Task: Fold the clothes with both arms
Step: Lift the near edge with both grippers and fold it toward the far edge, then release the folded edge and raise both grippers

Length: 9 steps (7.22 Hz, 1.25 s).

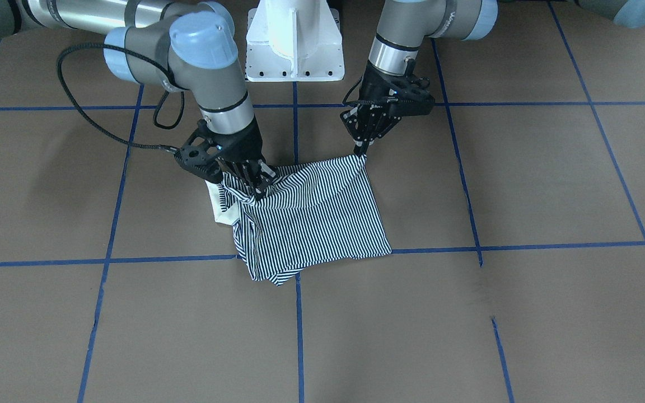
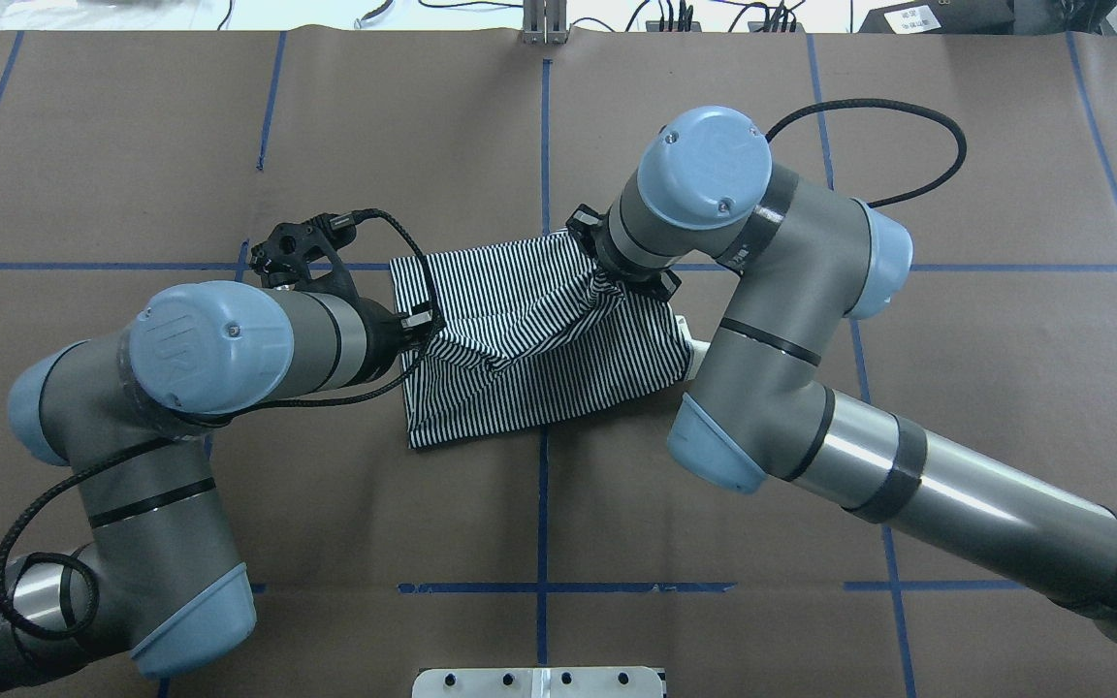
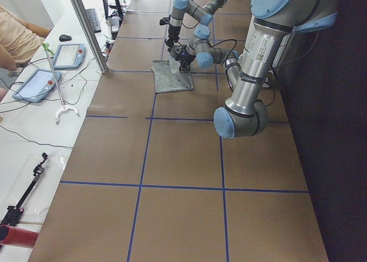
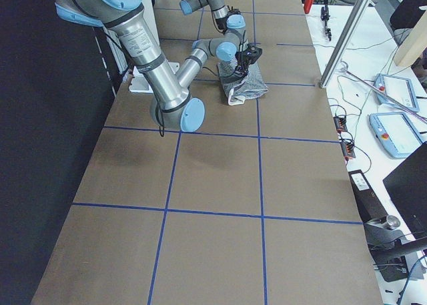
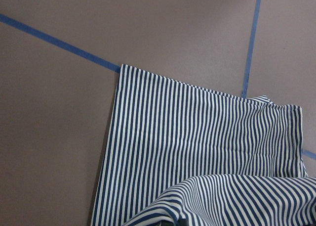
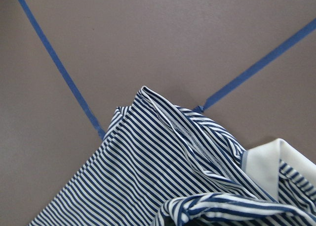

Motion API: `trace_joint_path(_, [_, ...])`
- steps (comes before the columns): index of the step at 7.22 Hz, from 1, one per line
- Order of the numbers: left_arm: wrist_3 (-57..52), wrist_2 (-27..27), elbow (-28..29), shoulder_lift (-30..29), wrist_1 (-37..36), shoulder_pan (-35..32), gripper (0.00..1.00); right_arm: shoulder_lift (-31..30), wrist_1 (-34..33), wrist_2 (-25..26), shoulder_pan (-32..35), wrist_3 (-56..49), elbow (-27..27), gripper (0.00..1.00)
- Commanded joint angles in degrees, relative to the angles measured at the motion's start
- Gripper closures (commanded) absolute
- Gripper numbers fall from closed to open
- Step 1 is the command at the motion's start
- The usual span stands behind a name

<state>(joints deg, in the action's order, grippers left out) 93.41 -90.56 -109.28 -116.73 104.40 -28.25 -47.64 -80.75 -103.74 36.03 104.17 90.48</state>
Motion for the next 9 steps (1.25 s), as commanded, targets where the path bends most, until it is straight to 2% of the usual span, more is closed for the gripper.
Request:
trace_joint_path(1, [-3.21,0.21,7.03,-1.56,4.13,-2.50,1.00,4.83,6.62,-1.47,2.29,-0.98,-12.12,1.00])
trace_joint_path(2, [-7.67,0.21,12.72,-3.31,6.67,-5.12,1.00,7.10,13.53,-1.47,2.99,-1.25,-20.44,0.49])
trace_joint_path(3, [-11.80,0.21,22.00,-6.38,12.01,-8.02,0.62,10.00,17.69,-1.47,3.78,-2.12,-27.31,0.00])
trace_joint_path(4, [-13.50,-0.14,24.62,-7.63,14.93,-11.71,0.52,11.68,17.73,-4.60,6.83,-5.53,-28.94,0.00])
trace_joint_path(6, [-13.43,-7.39,22.64,-6.94,16.10,-12.97,0.53,11.43,17.73,-7.87,9.14,-6.08,-28.78,0.00])
trace_joint_path(7, [-12.47,-7.61,22.36,-7.55,15.84,-12.63,0.70,11.43,17.73,-9.36,9.59,-6.52,-28.09,0.00])
trace_joint_path(8, [-10.98,-9.00,20.18,-7.64,14.88,-11.66,1.00,10.30,17.73,-9.38,9.15,-6.53,-26.25,0.00])
trace_joint_path(9, [-11.31,-10.50,19.99,-8.42,13.13,-9.13,1.00,7.25,17.73,-9.64,9.24,-6.79,-22.14,0.00])
